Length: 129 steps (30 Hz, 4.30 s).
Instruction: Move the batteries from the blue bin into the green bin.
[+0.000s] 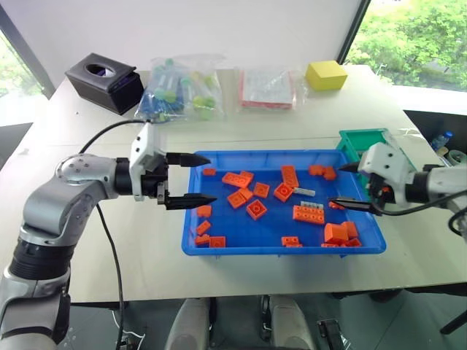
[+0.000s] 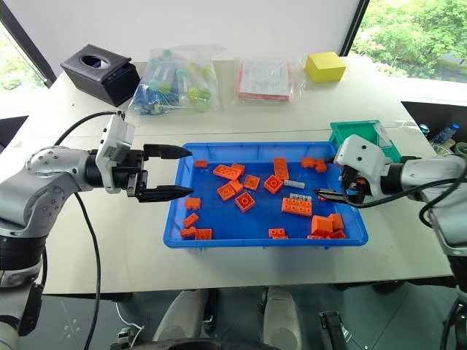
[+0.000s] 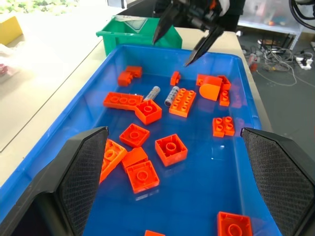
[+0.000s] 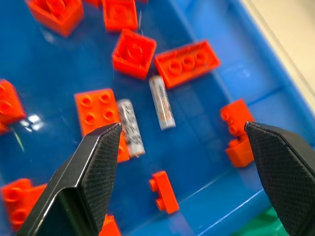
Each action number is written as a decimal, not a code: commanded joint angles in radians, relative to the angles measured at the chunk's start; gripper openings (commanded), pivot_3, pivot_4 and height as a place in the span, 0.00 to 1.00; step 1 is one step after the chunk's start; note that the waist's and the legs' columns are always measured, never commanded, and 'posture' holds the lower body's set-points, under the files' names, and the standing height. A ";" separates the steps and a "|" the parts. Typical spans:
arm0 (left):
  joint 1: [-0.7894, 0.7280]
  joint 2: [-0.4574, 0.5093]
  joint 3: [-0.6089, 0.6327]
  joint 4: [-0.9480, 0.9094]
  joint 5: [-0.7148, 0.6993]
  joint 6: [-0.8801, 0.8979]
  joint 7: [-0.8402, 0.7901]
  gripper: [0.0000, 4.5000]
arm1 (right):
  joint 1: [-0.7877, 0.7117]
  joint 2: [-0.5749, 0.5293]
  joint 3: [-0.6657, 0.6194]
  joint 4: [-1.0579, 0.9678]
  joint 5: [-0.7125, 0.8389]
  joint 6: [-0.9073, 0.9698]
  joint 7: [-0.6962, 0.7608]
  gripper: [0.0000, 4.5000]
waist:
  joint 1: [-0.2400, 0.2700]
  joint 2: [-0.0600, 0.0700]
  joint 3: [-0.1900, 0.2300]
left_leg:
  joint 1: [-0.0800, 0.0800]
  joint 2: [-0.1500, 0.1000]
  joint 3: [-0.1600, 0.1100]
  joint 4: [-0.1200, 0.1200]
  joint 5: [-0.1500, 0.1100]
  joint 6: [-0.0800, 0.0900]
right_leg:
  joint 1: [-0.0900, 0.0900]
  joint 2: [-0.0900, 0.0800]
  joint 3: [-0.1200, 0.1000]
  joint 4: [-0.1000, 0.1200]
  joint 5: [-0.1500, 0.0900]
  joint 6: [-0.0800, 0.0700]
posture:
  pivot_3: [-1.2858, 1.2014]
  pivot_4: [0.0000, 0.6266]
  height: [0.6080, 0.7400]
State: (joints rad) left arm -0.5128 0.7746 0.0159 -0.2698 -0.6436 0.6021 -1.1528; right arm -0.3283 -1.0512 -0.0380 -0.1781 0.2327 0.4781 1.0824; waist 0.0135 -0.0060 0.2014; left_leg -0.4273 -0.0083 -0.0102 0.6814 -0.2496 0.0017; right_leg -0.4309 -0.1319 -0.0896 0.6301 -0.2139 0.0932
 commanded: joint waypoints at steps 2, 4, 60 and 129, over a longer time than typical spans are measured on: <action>-0.002 0.013 0.037 -0.036 -0.018 -0.001 0.009 1.00 | -0.017 0.032 0.033 -0.064 0.040 0.029 0.023 0.91 | 0.000 0.000 0.000 | 0.000 0.000 0.000 0.000 0.000 0.000 | 0.000 0.000 0.000 0.000 0.000 0.000 | 0.52 0.24 0.64; 0.002 0.016 0.042 -0.039 -0.020 0.001 0.011 1.00 | -0.012 0.041 0.044 -0.106 0.077 0.069 0.041 0.91 | 0.000 0.000 0.000 | 0.000 0.000 0.000 0.000 0.000 0.000 | 0.000 0.000 0.000 0.000 0.001 0.002 | 0.52 0.24 0.64; -0.017 0.009 0.032 -0.014 -0.016 -0.027 0.021 1.00 | -0.057 0.083 0.184 -0.001 -0.181 0.065 0.003 0.02 | 0.000 -0.001 0.001 | 0.000 0.000 0.000 0.001 0.000 0.000 | 0.000 0.000 0.000 0.000 0.002 0.003 | 0.52 0.24 0.64; -0.027 0.001 0.039 0.003 -0.004 -0.040 0.025 1.00 | -0.214 0.225 0.224 0.221 -0.058 0.153 -0.110 0.55 | -0.001 -0.001 0.001 | -0.001 0.000 0.003 0.001 0.000 0.001 | -0.001 0.000 0.002 0.001 0.003 0.004 | 0.52 0.24 0.64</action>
State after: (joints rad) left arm -0.5335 0.7666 0.0234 -0.2398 -0.6413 0.5747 -1.1297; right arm -0.5272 -0.8280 0.1922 0.0448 0.1838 0.6463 0.9728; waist 0.0130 -0.0073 0.2028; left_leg -0.4278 -0.0088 -0.0075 0.6822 -0.2500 0.0025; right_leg -0.4324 -0.1319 -0.0873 0.6307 -0.2112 0.0975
